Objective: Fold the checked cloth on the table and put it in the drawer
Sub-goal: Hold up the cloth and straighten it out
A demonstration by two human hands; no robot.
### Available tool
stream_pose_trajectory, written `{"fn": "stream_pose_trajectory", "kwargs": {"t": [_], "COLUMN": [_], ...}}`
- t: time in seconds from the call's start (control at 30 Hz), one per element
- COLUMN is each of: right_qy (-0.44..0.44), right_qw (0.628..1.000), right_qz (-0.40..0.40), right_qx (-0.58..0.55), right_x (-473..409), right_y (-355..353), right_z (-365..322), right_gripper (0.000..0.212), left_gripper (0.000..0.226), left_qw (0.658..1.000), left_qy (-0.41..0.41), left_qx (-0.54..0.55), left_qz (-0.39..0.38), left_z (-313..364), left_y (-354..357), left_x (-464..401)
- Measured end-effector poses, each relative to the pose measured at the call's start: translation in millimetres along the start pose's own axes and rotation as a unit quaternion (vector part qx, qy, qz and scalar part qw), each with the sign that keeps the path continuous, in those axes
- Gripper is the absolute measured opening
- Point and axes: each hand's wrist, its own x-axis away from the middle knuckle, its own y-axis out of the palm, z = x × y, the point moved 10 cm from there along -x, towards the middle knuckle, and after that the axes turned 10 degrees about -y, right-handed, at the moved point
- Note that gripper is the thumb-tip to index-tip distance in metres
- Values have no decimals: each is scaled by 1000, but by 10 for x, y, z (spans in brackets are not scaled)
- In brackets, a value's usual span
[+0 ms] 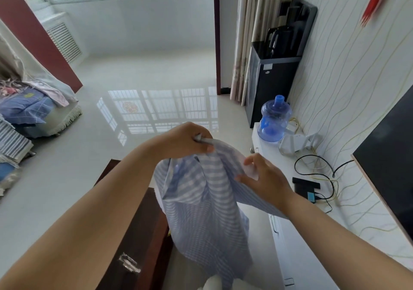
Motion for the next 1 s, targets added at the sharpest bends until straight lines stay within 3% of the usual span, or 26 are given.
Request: {"fn": "stream_pose_trajectory", "kwargs": {"t": [0.2,0.33,0.47,0.53,0.63,0.7,0.8,0.9,1.0], "right_qy": [31,85,120,109,101,64,-102,-209,-265], "right_qw": [999,995,985,990,985,976,955,939,925], "right_qz": [3,-29,-85,-22,123,191,189,147,140], "right_qx": [19,47,88,86,67,87,205,231,231], "right_x": [156,171,196,163,-37,-313,-702,-708,-552], "right_y": [177,365,549,412,-166,-716,-1199,-1210,-1101], "right_z": [271,495,766,803,747,598,35,-311,-439], "right_gripper": [25,36,32,37,75,66,38,48,39], "left_gripper": [16,20,18,19,27,21,17,20,19], "left_qw": [999,998,992,978,946,927,901,861,816], "left_qy": [3,5,-1,-18,-87,-131,-171,-173,-172], "left_qx": [25,21,69,109,62,20,9,97,194], "left_qz": [35,62,108,176,305,350,399,469,517], "left_z": [37,57,2,-138,-528,-810,-1134,-1211,-1150], "left_y": [-309,-479,-649,-803,-977,-967,-951,-1165,-1382], "left_x": [28,36,53,51,84,104,138,221,255]}}
